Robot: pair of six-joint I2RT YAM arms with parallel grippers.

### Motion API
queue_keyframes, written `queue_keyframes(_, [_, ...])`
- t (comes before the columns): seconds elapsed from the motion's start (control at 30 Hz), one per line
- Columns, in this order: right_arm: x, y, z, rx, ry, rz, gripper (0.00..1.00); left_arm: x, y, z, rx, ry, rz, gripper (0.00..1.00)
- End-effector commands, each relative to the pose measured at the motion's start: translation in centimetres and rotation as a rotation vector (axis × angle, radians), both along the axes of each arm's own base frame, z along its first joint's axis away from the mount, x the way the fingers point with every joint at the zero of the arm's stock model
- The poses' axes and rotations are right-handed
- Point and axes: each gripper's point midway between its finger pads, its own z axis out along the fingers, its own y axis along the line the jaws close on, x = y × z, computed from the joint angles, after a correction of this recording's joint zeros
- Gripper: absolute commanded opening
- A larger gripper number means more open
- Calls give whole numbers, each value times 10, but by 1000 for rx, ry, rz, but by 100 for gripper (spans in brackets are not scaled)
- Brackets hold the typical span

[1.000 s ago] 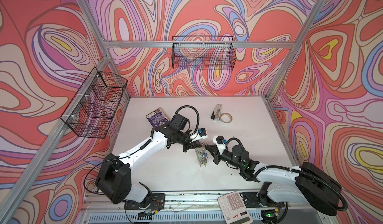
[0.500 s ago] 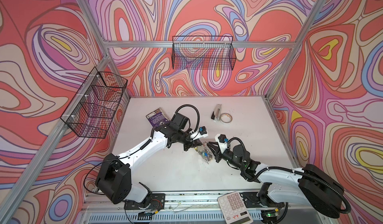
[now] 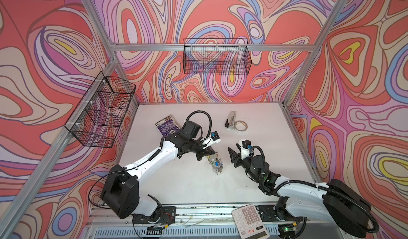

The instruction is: Put the keys on the keyring

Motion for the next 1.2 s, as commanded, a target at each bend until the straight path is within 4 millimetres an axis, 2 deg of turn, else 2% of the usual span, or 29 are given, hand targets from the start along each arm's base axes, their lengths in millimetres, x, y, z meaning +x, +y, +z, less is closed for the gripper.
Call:
queue_keyframes(0.0, [7,-20,-2,6,28,-123,63,13,-2,28,-77,-33,97,0])
queue_keyframes(0.27, [10,-33,-3,-12,40,-197,74,39,-6,45,-103,-30,233,0])
queue_keyframes(0.37, [10,-37,-3,-17,39,-217,76,42,-11,39,-94,-11,250,0])
queue_keyframes(0.6, [11,-35,-4,-24,44,-212,79,13,-25,3,-74,53,234,0])
queue_keyframes(0.77, [11,-31,-6,-26,51,-192,79,-11,-18,-22,-40,73,246,0])
queue_keyframes(0.97, [11,-26,-7,-29,59,-170,80,-30,-7,-40,7,108,261,0])
queue_keyframes(1.17, [11,-22,-9,-37,66,-153,80,-40,-11,-56,13,142,250,0])
